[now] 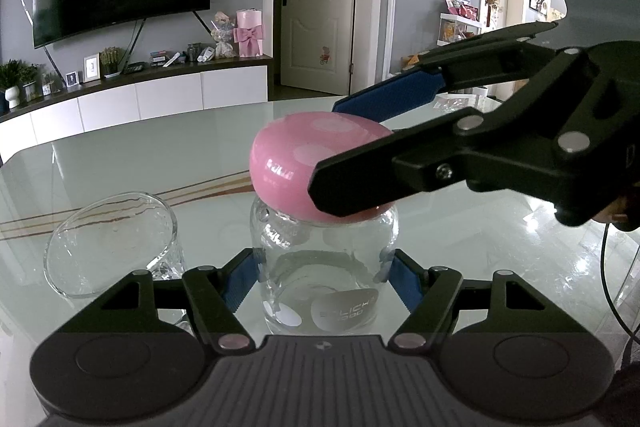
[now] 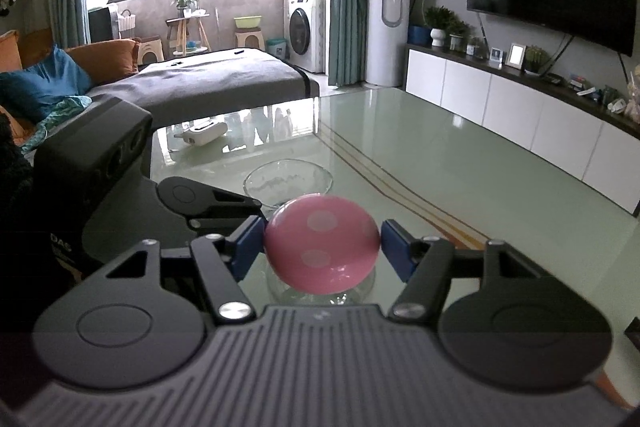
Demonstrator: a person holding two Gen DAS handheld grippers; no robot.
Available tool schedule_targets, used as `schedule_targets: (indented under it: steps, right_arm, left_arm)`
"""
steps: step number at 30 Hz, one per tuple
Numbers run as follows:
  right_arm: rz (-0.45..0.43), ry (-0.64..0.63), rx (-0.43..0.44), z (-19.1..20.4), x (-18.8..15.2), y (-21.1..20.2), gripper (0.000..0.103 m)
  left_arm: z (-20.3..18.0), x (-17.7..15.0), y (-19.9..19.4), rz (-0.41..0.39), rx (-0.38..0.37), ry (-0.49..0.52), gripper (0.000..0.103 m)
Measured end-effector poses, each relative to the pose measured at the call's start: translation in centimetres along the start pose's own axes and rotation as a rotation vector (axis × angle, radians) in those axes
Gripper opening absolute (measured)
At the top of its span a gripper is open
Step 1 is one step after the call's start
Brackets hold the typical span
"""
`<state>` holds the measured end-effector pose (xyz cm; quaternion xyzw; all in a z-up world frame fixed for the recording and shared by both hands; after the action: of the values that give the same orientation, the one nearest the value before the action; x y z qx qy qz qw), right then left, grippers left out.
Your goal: Unscrew bottle cap and pour
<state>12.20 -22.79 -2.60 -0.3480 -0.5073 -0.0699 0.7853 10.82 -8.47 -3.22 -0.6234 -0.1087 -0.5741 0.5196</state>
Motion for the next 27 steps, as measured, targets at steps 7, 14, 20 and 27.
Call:
schedule_targets:
  steps: [7, 14, 20, 27]
  right_arm:
    - [0.003, -0.028, -0.017, 0.1, 0.2, 0.2, 0.069]
    - [-0.071, 0.033, -0.06, 0.3, -0.1, -0.6, 0.078]
    - [-0.144, 0.078, -0.184, 1.5, -1.2, -0.5, 0.082]
    - [-0.165, 0.124, -0.303, 2.1, -1.7, 1.0, 0.08]
  left_arm:
    - [0.0, 0.0, 0.0, 0.0, 0.0, 0.0, 0.074]
    - [0.0, -0.1, -0.1, 0.0, 0.0, -0.002, 0.074]
    - [0.0, 0.0, -0.2, 0.0, -0.001, -0.004, 0.074]
    - [0.0, 0.0, -0.3, 0.0, -0.001, -0.003, 0.074]
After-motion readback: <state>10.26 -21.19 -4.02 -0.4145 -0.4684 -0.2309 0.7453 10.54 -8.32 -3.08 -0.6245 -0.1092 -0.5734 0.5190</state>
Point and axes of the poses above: each gripper's, at about its wrist camera, not at the fingertips, and y roughly the way its jaws point, z to its left, x to its top, the point moved 8 cm from there along y, roughly the way its jaws point, and after that the axes turned 15 degrees about y, right-handed, at the moved point
